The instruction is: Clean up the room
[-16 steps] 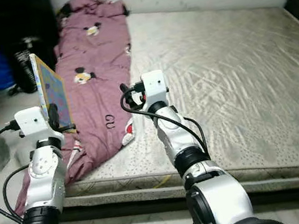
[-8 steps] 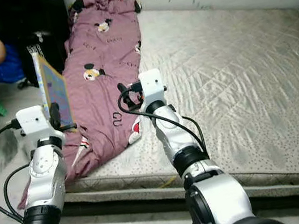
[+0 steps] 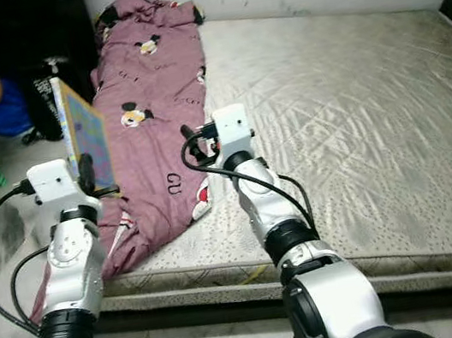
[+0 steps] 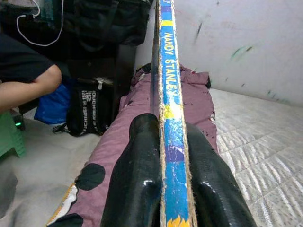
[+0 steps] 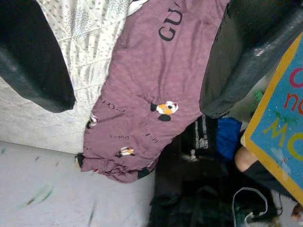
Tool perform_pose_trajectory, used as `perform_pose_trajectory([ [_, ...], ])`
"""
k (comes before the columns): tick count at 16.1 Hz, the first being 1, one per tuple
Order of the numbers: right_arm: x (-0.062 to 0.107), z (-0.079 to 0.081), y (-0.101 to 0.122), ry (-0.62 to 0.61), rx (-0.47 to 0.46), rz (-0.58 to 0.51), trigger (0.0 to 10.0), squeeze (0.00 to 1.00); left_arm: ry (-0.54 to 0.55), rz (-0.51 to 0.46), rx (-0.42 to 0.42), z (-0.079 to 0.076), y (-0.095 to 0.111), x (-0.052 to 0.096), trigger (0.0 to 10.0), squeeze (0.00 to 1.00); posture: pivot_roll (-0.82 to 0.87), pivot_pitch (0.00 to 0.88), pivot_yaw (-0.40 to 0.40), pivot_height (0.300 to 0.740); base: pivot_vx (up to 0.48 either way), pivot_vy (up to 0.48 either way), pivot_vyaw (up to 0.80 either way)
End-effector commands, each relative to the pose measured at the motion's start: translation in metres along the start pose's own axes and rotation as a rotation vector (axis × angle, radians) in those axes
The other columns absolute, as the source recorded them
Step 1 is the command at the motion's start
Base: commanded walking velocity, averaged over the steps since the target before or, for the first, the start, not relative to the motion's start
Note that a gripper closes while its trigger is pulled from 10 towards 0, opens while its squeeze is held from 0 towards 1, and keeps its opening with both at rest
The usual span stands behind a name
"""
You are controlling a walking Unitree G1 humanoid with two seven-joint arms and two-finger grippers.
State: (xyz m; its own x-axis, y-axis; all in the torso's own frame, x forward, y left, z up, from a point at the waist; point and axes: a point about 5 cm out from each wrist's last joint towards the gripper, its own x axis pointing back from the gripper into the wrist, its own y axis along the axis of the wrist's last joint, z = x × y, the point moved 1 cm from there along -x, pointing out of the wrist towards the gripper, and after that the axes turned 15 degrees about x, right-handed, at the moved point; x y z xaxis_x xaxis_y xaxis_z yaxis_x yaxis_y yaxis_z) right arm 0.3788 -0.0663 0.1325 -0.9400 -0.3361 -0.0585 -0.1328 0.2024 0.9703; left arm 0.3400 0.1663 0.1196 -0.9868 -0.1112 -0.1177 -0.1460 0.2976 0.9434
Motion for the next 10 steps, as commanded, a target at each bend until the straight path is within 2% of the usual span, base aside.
perform_pose_trajectory([
  [1, -0.0006, 0.0019, -0.0008, 0.011, 0.005, 0.006, 10.0, 0.00, -0.021, -0.041, -0.003, -0.0038, 0.0084, -0.0030, 10.0, 0.00, 0.11, 0.000, -0.081, 0.740, 0.000, 0.000, 0.80],
  [2, -0.0007, 0.0015, -0.0008, 0.009, 0.002, 0.008, 10.0, 0.00, -0.022, -0.041, -0.002, -0.0040, 0.0085, -0.0032, 10.0, 0.00, 0.10, 0.000, -0.081, 0.740, 0.000, 0.000, 0.78],
  [8, -0.0016, -0.0004, 0.0000, 0.002, 0.000, 0.010, 10.0, 0.00, -0.025, -0.044, 0.005, -0.0052, 0.0093, -0.0045, 10.0, 0.00, 0.10, 0.000, -0.083, 0.740, 0.000, 0.000, 0.00],
  [10, -0.0019, -0.0009, 0.0003, 0.001, 0.002, 0.010, 10.0, 0.00, -0.023, -0.045, 0.007, -0.0055, 0.0093, -0.0050, 10.0, 0.00, 0.10, 0.000, -0.084, 0.740, 0.000, -0.339, 0.00],
])
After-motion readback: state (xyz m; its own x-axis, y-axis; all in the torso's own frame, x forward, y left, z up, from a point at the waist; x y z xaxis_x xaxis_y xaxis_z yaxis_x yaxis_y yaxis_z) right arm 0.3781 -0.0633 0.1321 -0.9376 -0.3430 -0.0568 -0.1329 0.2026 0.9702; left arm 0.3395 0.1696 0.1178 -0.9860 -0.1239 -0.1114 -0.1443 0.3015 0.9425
